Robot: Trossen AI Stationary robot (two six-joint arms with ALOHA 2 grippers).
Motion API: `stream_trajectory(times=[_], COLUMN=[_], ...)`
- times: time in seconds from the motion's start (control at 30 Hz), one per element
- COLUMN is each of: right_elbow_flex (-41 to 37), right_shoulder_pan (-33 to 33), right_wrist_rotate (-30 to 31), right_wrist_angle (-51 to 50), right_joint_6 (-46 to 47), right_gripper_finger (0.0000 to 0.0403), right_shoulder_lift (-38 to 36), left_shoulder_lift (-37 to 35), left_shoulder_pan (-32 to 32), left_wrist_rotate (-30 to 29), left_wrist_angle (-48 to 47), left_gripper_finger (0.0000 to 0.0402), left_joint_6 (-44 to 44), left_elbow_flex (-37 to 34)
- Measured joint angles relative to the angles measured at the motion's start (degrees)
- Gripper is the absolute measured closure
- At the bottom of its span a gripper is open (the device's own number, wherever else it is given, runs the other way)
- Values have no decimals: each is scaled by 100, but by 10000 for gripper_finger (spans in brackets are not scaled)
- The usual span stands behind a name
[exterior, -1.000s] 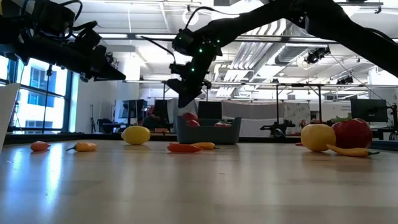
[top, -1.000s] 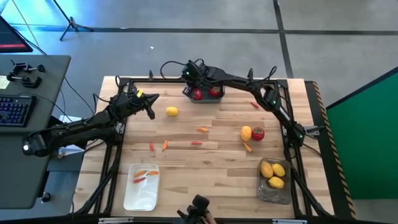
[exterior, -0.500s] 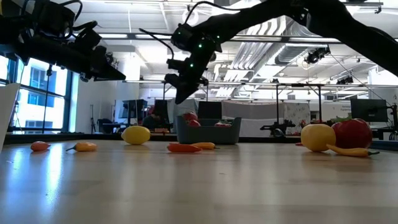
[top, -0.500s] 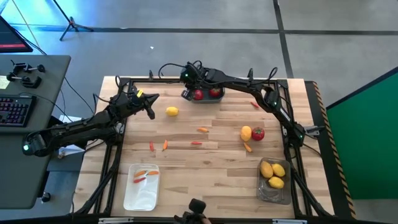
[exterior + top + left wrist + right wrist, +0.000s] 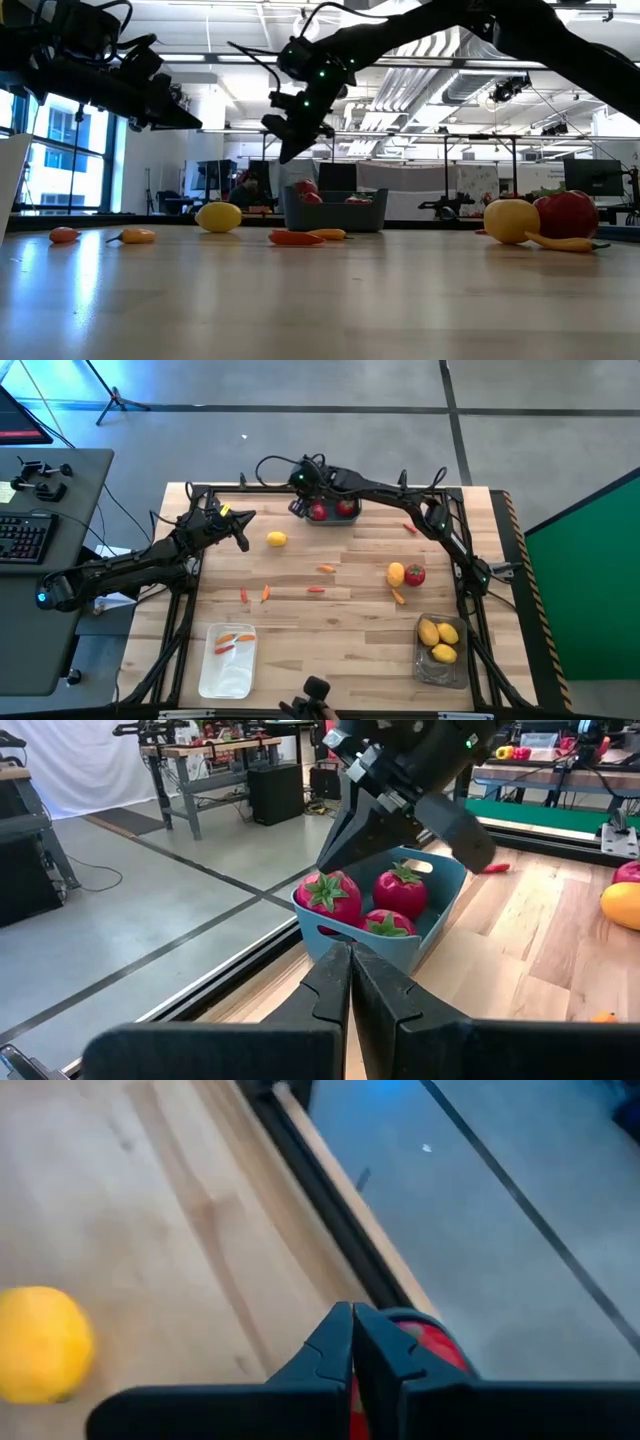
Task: Sort produce into baskets
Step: Put the right yellow lemon into the black transparent bin
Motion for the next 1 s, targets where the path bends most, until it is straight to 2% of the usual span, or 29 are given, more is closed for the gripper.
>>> stream_trajectory(times=[0.47, 0.67, 0.83, 1.0], right_elbow_flex=[-7, -12, -492, -738], right_shoulder_pan=[-105, 32, 134, 277], right_wrist_rotate=[4, -52, -527, -437], right_wrist_angle=[-108, 371, 1483, 1627], right_joint_6=[-248, -240, 71, 170], right_gripper_finger=[403, 403, 403, 403], right_shoulder_lift=[0, 0, 0, -34], left_shoulder_lift=[0, -2, 0, -1], left_shoulder_pan=[-1, -1, 2, 0], left_wrist_rotate=[-2, 0, -2, -1], left_wrist_angle=[-2, -1, 29, 55], left_gripper_finger=[401, 401, 401, 401], left_joint_6=[99, 86, 93, 91], left_elbow_flex=[0, 0, 0, 0])
